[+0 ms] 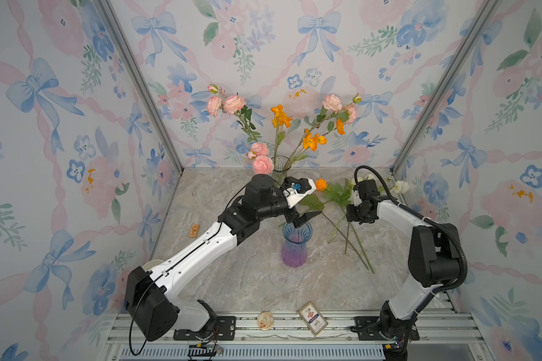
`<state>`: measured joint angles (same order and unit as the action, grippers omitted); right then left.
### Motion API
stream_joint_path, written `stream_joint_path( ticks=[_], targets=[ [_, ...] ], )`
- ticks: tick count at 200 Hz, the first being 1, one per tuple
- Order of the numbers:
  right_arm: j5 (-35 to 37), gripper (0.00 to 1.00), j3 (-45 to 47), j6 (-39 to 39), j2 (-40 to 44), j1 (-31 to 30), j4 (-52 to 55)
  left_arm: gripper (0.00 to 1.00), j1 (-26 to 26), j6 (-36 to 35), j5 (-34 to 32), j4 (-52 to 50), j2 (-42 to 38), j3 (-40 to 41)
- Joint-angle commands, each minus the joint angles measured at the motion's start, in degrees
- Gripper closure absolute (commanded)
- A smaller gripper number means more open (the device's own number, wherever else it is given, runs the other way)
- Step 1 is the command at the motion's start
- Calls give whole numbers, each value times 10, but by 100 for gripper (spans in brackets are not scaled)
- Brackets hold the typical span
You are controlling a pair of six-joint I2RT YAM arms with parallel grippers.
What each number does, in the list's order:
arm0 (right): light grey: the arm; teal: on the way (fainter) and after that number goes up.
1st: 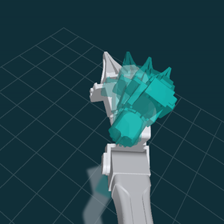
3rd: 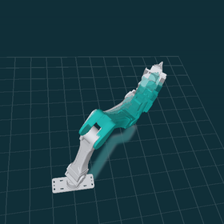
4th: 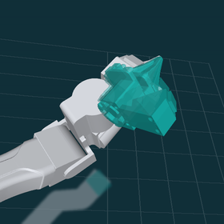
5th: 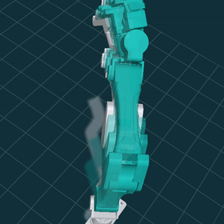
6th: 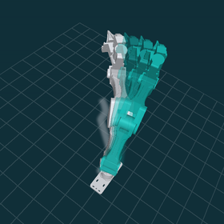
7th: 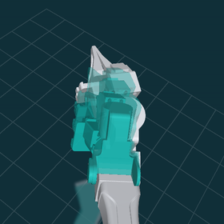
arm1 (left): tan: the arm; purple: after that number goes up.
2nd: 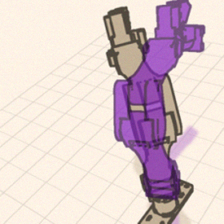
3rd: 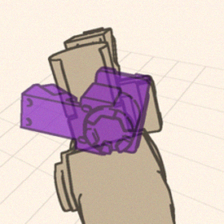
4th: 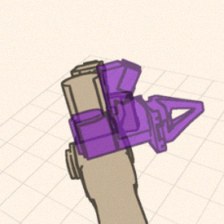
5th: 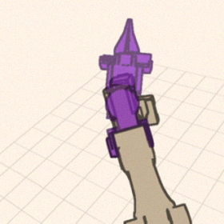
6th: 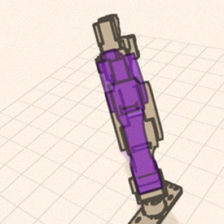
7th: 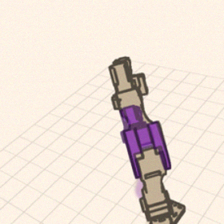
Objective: Arrange flowers in a vase
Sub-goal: Pick up the flower from the flowers.
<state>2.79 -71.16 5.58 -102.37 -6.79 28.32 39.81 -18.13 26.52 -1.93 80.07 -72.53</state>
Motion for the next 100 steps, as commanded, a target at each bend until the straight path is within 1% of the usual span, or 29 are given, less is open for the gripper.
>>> stream_joint_path(
  ticks=[1, 19, 43, 53, 65, 100],
  targets=[
    [11, 49, -38, -24, -40, 2, 28, 2, -9, -39, 64, -45, 23, 10],
    [11, 52, -44, -34, -64, 2, 25, 2, -7, -37, 47, -31, 9, 46],
    [14, 52, -46, -39, -86, 3, 14, 2, -5, -22, 17, 49, -34, 109],
    [7, 52, -53, -39, -97, 2, 16, 2, -11, -20, 4, 59, -45, 117],
    [0, 52, -62, -40, -109, 0, 22, 2, -21, -16, 5, 63, -50, 119],
    [17, 54, -85, -47, -131, -11, 36, 2, -34, -9, 5, 75, -50, 126]
  ],
)
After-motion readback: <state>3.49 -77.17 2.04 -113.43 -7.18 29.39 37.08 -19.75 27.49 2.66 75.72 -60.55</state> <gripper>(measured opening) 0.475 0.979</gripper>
